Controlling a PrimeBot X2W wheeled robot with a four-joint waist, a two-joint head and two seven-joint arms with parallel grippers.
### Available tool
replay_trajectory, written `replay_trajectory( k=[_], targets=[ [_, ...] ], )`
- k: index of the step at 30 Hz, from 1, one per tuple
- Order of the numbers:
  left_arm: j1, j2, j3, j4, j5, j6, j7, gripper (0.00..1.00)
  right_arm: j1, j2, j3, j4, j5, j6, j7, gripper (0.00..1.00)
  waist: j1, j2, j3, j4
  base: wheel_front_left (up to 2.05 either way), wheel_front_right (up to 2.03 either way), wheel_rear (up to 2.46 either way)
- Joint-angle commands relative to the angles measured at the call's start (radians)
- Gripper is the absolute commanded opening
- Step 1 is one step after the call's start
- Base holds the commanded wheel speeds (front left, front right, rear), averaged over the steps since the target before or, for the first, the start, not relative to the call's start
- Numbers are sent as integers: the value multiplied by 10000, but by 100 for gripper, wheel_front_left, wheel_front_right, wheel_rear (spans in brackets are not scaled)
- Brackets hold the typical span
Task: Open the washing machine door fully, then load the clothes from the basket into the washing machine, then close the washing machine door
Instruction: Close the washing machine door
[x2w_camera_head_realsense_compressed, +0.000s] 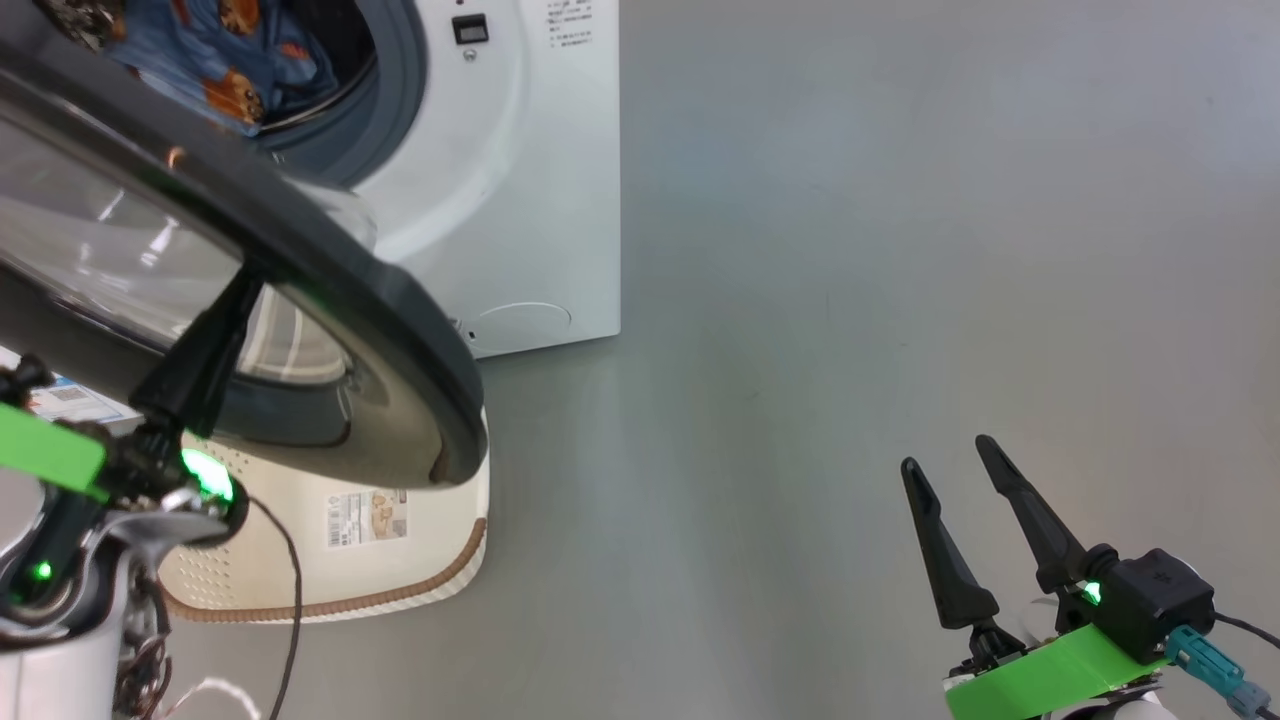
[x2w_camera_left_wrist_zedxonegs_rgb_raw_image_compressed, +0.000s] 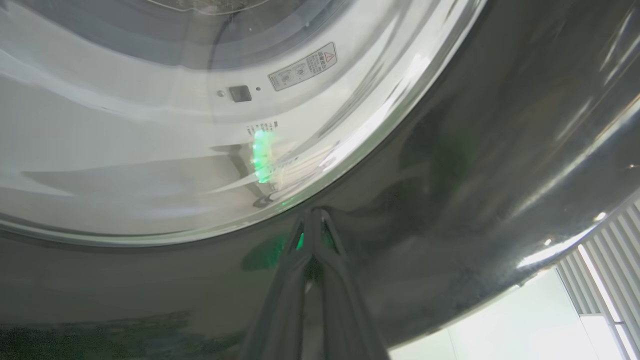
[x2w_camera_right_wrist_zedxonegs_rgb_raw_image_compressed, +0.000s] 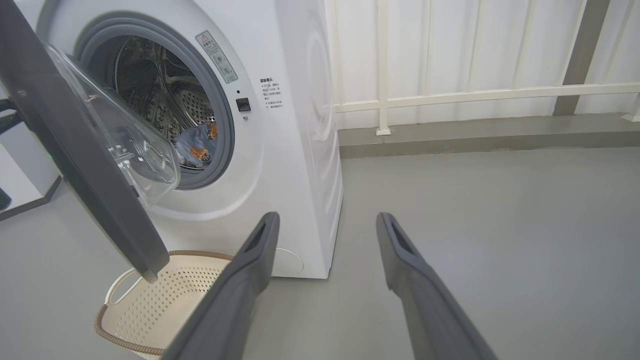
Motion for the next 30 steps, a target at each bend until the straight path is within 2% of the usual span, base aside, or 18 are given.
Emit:
replay_trajectory(
  k=[1, 9, 13, 30],
  targets=[
    [-574, 201, 256, -124, 161, -210, -101, 0, -393, -24, 225, -208, 87, 87, -105, 100, 0, 0, 70, -53, 0, 0, 0],
    [-1561, -180, 271, 749, 576, -328, -583, 0, -622, 33, 246, -109, 115, 87, -156, 100, 0, 0, 242, -227, 0, 0, 0],
    [-1681, -290, 307, 751, 697, -334, -636, 0, -674, 40, 234, -53, 141, 87, -173, 100, 0, 0, 273, -273, 0, 0, 0],
    [-566, -574, 1286, -108, 1008, -338, -855, 0, -665, 70, 118, 90, 122, 87, -215, 100, 0, 0, 157, -250, 0, 0, 0]
  ],
)
